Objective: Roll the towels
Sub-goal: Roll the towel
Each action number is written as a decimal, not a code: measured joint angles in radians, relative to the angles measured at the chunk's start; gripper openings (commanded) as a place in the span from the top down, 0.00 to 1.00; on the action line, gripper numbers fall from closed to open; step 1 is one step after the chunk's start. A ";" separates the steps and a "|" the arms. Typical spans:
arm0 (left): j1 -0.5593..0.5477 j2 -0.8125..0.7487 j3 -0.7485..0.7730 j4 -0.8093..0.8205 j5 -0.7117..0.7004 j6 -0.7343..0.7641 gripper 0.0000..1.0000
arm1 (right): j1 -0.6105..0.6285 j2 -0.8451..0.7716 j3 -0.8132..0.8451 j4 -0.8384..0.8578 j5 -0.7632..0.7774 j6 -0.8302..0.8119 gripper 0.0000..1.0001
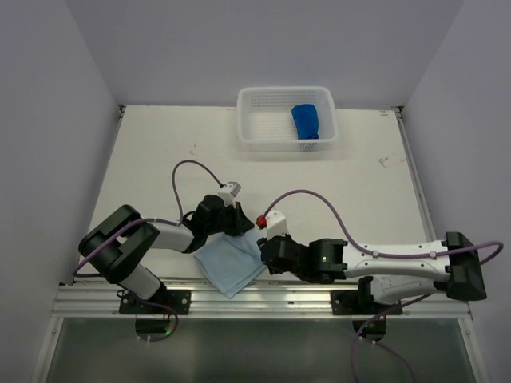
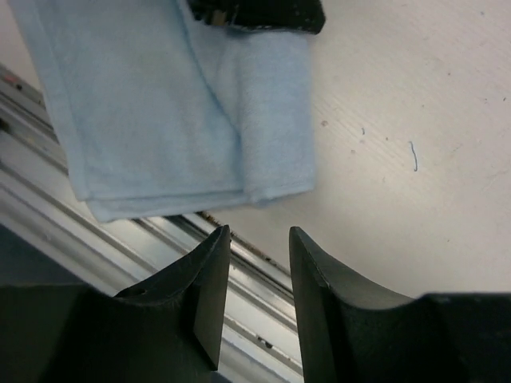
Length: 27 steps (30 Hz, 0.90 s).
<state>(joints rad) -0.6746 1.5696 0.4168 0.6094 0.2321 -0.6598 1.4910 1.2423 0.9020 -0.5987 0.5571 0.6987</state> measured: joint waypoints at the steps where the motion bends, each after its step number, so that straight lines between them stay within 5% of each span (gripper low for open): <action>1: 0.000 -0.001 0.000 -0.002 -0.001 0.001 0.93 | -0.045 -0.026 -0.029 0.030 -0.024 0.001 0.59; 7: 0.000 -0.010 0.003 -0.016 -0.003 0.011 0.93 | -0.251 -0.084 -0.132 0.146 -0.175 0.015 0.67; 14: 0.000 -0.013 0.008 -0.031 -0.005 0.018 0.93 | -0.374 -0.036 -0.147 0.249 -0.296 0.061 0.51; 27: 0.000 -0.022 0.010 -0.047 -0.005 0.018 0.93 | -0.483 0.047 -0.335 0.489 -0.475 0.193 0.43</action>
<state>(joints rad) -0.6743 1.5478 0.4271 0.5625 0.2268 -0.6422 1.0084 1.2892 0.5671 -0.1101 0.0818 0.8913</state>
